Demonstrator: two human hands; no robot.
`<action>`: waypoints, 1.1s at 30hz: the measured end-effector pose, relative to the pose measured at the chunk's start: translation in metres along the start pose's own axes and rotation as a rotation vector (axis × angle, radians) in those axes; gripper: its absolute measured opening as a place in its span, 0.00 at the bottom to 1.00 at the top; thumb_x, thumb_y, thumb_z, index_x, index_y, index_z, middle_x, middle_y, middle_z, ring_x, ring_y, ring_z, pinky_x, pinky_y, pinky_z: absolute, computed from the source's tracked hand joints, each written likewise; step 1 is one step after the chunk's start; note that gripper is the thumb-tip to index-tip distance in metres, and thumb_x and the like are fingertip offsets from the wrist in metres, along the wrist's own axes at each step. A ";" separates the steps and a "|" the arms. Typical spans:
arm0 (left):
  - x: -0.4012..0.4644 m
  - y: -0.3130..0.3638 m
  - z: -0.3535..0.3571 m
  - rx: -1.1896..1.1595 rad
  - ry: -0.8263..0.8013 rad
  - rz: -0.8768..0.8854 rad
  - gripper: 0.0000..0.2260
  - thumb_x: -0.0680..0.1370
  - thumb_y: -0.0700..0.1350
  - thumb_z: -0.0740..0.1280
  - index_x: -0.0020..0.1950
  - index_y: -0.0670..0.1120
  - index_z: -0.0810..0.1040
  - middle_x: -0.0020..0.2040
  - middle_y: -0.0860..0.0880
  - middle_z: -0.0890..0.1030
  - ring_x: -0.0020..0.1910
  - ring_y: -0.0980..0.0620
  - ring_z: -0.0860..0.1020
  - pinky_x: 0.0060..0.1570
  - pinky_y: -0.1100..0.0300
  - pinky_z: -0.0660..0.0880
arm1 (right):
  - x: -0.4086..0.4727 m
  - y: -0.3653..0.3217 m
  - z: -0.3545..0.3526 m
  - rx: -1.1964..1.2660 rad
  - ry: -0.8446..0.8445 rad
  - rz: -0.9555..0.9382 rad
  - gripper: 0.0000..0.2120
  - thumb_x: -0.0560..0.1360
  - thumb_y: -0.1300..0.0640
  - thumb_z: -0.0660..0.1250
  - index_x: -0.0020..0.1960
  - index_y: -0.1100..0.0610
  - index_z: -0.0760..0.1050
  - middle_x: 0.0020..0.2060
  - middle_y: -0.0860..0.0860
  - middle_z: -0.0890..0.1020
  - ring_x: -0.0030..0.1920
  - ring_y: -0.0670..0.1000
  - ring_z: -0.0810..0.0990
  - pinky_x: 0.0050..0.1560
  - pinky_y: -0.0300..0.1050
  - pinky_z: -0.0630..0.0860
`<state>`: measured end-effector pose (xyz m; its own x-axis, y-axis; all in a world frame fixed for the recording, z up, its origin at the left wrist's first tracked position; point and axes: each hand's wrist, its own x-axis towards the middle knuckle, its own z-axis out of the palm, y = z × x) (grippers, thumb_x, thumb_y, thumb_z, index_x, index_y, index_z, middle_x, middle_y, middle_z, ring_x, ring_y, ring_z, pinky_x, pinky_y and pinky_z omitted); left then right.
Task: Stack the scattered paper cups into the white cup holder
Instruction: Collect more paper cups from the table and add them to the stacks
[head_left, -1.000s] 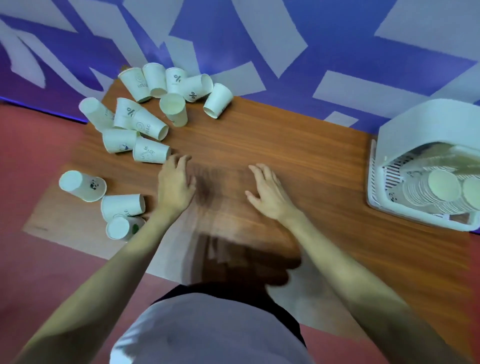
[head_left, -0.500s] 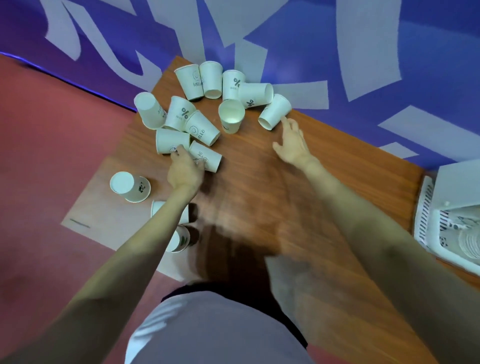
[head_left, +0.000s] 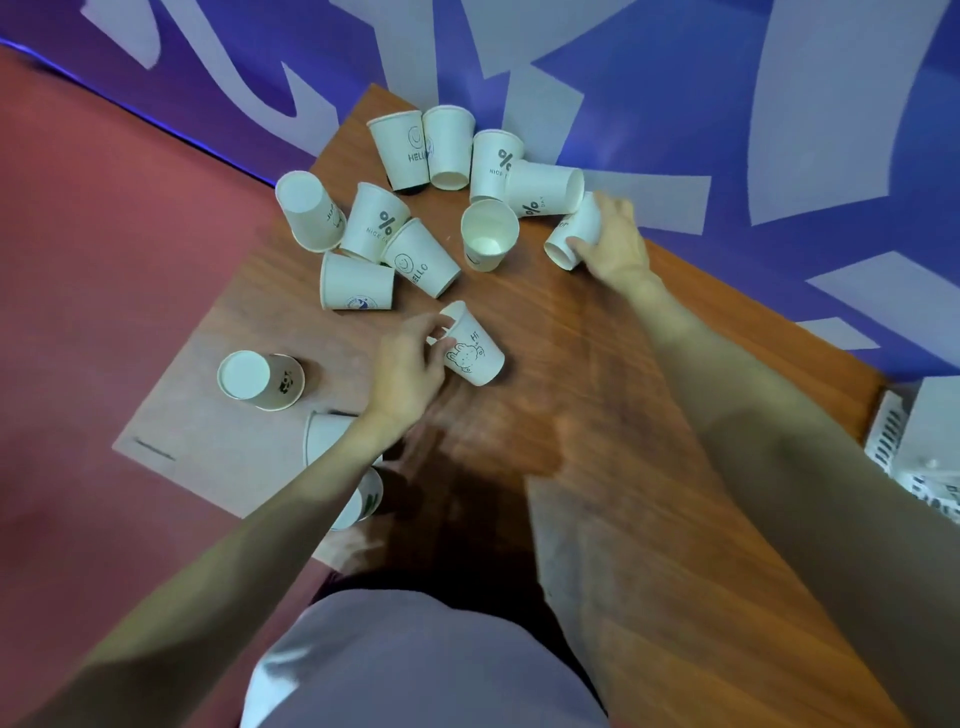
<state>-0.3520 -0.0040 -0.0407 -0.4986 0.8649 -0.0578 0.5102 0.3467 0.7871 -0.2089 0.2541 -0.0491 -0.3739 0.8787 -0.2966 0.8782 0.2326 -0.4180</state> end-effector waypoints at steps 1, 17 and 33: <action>0.000 0.002 0.000 0.009 0.001 0.006 0.08 0.76 0.37 0.67 0.55 0.38 0.79 0.49 0.42 0.82 0.47 0.46 0.79 0.44 0.67 0.67 | 0.002 -0.001 0.001 0.012 -0.006 -0.003 0.30 0.74 0.53 0.68 0.72 0.54 0.60 0.68 0.56 0.64 0.61 0.61 0.73 0.60 0.56 0.71; -0.029 0.047 0.035 0.059 -0.052 0.145 0.06 0.74 0.38 0.70 0.50 0.39 0.81 0.47 0.43 0.83 0.41 0.46 0.79 0.41 0.66 0.68 | -0.131 0.085 -0.021 0.138 0.290 0.129 0.13 0.77 0.63 0.59 0.60 0.64 0.73 0.56 0.60 0.75 0.54 0.59 0.76 0.49 0.48 0.70; -0.121 0.228 0.202 0.010 -0.222 0.479 0.04 0.74 0.40 0.69 0.47 0.43 0.82 0.44 0.47 0.82 0.37 0.49 0.80 0.38 0.56 0.74 | -0.360 0.288 -0.137 0.226 0.738 0.062 0.06 0.78 0.60 0.63 0.48 0.61 0.77 0.43 0.56 0.79 0.38 0.50 0.74 0.40 0.41 0.68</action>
<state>-0.0338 0.0436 0.0220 -0.0486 0.9829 0.1775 0.6514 -0.1035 0.7516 0.2198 0.0618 0.0553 0.0392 0.9560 0.2907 0.7794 0.1528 -0.6076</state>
